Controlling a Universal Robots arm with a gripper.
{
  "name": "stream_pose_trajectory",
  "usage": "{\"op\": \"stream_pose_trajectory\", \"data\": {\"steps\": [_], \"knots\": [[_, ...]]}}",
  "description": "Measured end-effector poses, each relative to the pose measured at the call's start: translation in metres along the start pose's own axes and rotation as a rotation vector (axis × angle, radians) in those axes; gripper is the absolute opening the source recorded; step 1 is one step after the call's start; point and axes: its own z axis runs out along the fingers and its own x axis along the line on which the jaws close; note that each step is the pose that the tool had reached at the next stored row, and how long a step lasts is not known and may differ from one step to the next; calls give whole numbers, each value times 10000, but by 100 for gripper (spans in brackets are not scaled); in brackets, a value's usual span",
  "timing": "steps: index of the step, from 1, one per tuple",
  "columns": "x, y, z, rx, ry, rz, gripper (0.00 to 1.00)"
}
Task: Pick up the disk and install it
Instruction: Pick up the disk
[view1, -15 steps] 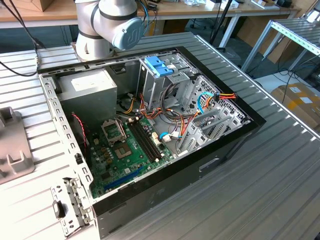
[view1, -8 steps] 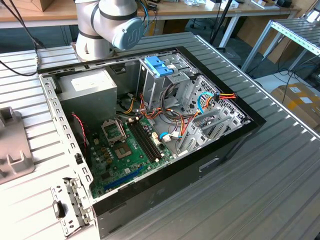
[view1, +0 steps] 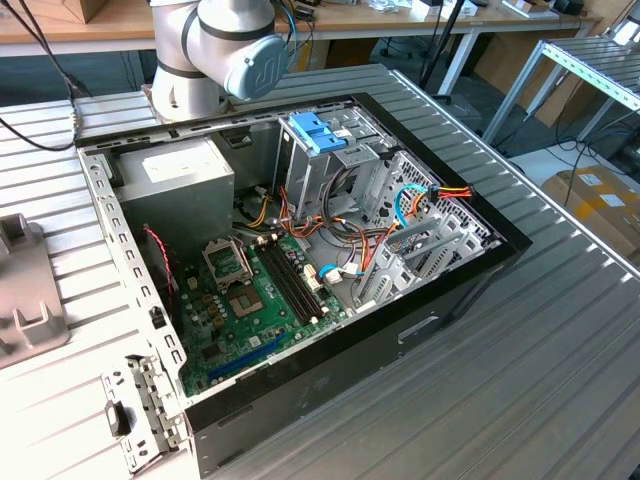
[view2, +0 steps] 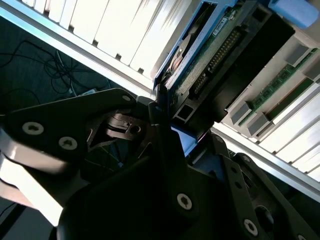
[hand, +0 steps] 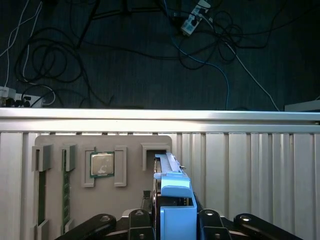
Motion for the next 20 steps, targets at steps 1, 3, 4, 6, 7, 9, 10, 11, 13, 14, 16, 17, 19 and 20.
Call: {"op": "stream_pose_trajectory", "data": {"steps": [1, 3, 4, 6, 7, 9, 10, 11, 13, 14, 16, 17, 19, 20], "knots": [[0, 0, -3, 1, -10, -1, 37], [-1, 0, -12, 2, -45, -2, 37], [-1, 1, -13, 2, -52, -3, 37], [-1, 1, -17, 1, -62, -3, 37], [-2, 1, -20, 2, -64, -3, 37], [-2, 1, -21, 1, -64, -3, 37], [-2, 1, -23, 0, -64, -3, 37], [-2, 1, -24, 0, -63, -3, 37], [-1, 2, -41, 1, -64, -4, 37], [-1, 2, -42, 1, -64, -3, 37], [-1, 2, -45, 1, -64, -3, 37], [-1, 2, -47, 1, -64, -3, 37], [-3, 3, -61, 1, -64, -3, 37], [-3, 3, -63, 1, -64, -3, 37]]}}
